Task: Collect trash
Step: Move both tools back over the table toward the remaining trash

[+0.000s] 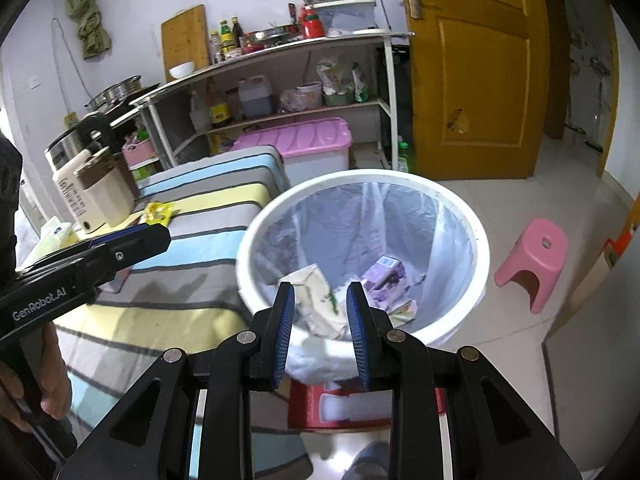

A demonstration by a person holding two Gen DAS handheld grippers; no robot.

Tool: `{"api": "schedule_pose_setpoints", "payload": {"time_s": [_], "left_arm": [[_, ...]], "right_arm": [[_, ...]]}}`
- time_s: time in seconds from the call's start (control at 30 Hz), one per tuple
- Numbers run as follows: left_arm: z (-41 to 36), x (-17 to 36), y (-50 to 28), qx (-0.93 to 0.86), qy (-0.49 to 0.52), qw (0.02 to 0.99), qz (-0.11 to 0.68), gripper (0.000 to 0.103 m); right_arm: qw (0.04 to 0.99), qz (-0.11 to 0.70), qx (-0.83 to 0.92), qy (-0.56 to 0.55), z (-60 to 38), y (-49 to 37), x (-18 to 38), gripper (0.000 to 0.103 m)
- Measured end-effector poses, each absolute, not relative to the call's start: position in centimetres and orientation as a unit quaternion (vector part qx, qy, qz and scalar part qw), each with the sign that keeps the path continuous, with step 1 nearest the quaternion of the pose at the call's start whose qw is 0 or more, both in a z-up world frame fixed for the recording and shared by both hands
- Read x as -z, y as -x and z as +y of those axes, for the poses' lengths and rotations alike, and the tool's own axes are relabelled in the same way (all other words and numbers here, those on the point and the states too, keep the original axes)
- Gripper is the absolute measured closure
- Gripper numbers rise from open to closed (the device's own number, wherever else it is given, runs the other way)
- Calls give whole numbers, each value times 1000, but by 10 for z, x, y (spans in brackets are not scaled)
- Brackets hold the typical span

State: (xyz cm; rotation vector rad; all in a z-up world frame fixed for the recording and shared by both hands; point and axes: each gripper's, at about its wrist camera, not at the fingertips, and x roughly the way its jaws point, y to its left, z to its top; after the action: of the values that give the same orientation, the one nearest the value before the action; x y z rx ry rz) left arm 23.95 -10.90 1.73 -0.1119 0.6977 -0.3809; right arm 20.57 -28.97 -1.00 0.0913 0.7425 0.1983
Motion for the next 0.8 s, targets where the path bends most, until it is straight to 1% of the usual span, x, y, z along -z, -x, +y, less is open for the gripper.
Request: {"api": "schedule_pose_setpoints", "payload": {"time_s": [0.37,0.8], "left_arm": [[-61,-18,-198,143,74,928,337,73],[-11,-7,-163,90,90,932,341,73]], "right_arm": [[932,336,-132,-21,-253,-167,-11,75],[925,338,-172,6,-210,-153,-7,75]]}}
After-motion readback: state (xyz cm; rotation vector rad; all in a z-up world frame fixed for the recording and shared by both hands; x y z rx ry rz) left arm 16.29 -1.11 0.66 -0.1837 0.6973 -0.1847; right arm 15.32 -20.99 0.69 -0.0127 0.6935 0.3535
